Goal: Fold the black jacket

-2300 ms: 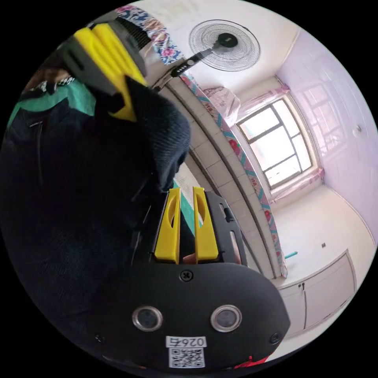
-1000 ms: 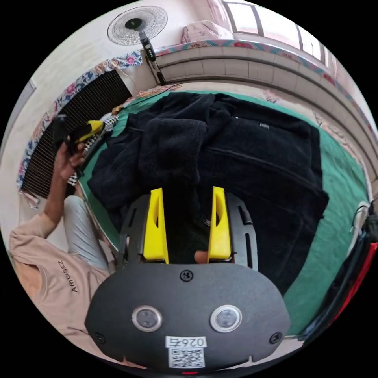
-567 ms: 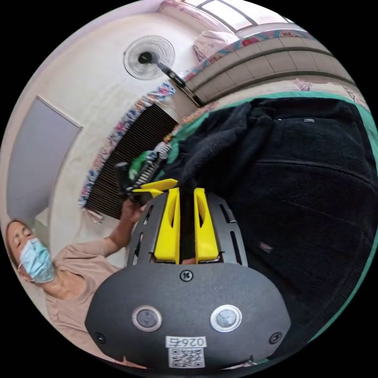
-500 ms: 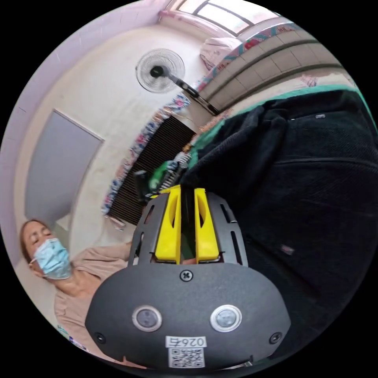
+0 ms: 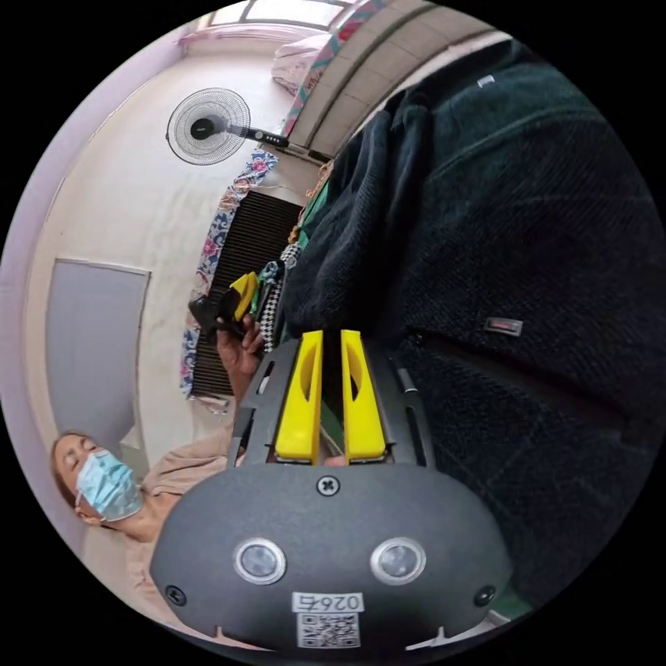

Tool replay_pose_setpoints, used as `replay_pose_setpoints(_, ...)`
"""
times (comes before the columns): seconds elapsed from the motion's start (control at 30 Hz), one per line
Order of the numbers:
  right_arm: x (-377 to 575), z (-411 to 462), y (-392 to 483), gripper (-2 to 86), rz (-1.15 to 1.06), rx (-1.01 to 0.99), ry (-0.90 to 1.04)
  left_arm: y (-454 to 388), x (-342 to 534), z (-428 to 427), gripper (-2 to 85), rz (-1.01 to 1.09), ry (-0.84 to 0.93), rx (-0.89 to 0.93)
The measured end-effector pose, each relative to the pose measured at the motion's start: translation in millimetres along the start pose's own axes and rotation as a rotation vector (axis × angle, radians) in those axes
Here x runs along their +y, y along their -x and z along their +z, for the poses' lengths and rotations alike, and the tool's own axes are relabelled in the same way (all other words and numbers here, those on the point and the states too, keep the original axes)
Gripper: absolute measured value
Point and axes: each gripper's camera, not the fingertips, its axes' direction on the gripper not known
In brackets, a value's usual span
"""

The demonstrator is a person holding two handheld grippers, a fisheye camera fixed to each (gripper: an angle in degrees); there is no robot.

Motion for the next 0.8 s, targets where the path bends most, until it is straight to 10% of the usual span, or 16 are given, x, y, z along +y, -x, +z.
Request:
replay_pose_setpoints(0.2,42.5,7.9,42.6,-0.9,-0.127,0.304,-0.140,-13.3,-13.4,92.9,0.3,0.051,0.515,-0.024)
replay_pose_setpoints(0.37,81.8,46.3,100.6,-0.9,-0.458,0.484,-0.273,-50.0,-32.4,73.6,-0.9,0.162,0.478,-0.112)
replay_pose_setpoints(0.5,105.2,166.9,123.2,-0.9,-0.708,0.764,-0.030,-80.2,-35.2,69.0,-0.9,0.280,0.430,-0.237)
replay_pose_setpoints(0.8,114.7,245.2,102.5,-0.9,-0.608,0.872,0.145,-91.9,-62.6,58.0,-1.0,0.258,0.410,-0.186)
